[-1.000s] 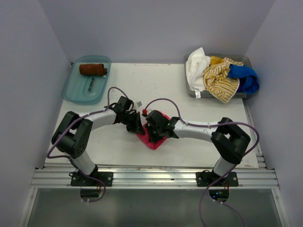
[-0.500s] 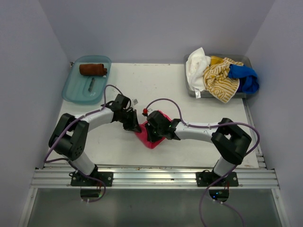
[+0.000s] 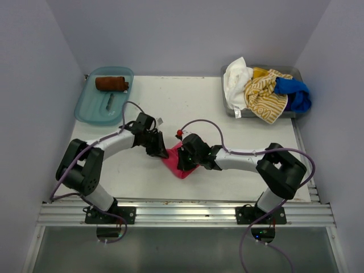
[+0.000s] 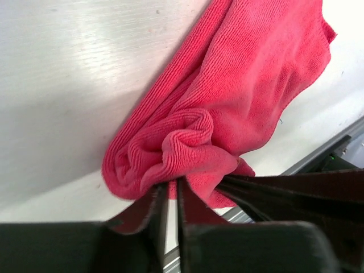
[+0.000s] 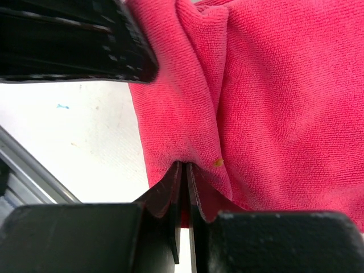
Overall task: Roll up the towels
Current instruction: Roll the towel
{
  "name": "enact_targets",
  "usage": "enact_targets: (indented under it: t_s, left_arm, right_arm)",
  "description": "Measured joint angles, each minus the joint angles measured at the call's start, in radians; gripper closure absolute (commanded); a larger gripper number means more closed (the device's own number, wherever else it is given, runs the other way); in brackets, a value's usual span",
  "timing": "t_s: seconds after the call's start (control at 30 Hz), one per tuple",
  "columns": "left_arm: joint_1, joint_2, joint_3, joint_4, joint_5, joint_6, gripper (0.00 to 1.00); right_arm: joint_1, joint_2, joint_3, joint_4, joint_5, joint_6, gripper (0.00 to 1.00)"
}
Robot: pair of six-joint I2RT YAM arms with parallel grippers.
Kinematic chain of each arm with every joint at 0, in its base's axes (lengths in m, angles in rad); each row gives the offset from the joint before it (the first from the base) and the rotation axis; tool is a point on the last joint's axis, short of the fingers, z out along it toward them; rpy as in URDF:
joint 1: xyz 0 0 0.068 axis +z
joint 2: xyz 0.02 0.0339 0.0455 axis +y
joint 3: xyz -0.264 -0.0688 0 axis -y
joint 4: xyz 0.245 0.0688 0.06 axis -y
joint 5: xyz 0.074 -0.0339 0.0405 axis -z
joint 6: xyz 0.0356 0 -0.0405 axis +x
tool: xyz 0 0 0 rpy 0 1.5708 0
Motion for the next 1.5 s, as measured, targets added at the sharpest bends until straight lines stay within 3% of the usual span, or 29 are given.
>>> enact_targets:
  t_s: [0.2,0.3,0.53,0.77,0.87,0.9,0.97,1.13,1.33,1.5]
  left_arm:
    - [0.002,-0.163,-0.039,-0.029,-0.124,-0.025,0.4]
    - [0.002,-0.193,-0.069,-0.019,-0.142,-0.045,0.33]
    - [0.003,-0.1,-0.14,0.072,-0.111,-0.096,0.31]
    - [0.006,-0.083,-0.195,0.247,-0.044,-0.203,0.41]
    - [0.006,-0.074,-0.224,0.319,-0.03,-0.257,0.54]
    - [0.006,-0.071,-0.237,0.344,-0.025,-0.279,0.63]
    - [0.006,-0.069,-0.258,0.384,-0.021,-0.315,0.79]
    - [-0.001,-0.082,-0.268,0.399,-0.031,-0.383,1.0]
    - [-0.01,-0.107,-0.268,0.358,-0.065,-0.414,1.0]
    - [-0.01,-0.108,-0.264,0.336,-0.074,-0.43,1.0]
  right_arm:
    - [-0.026,-0.015,-0.066,0.112,-0.065,0.024,0.91]
    - [-0.032,-0.015,-0.081,0.146,-0.083,0.032,0.91]
    - [-0.043,-0.015,-0.092,0.169,-0.102,0.038,0.91]
    - [-0.048,-0.017,-0.098,0.175,-0.111,0.041,0.92]
    - [-0.048,-0.018,-0.098,0.175,-0.111,0.04,0.92]
    - [-0.048,-0.018,-0.098,0.175,-0.11,0.04,0.91]
    - [-0.048,-0.019,-0.097,0.171,-0.107,0.04,0.85]
    - [-0.041,-0.059,-0.091,0.123,-0.071,0.035,0.62]
    - [-0.007,-0.167,-0.064,-0.073,0.086,-0.009,0.54]
    - [0.097,-0.19,0.008,-0.212,0.277,-0.08,0.49]
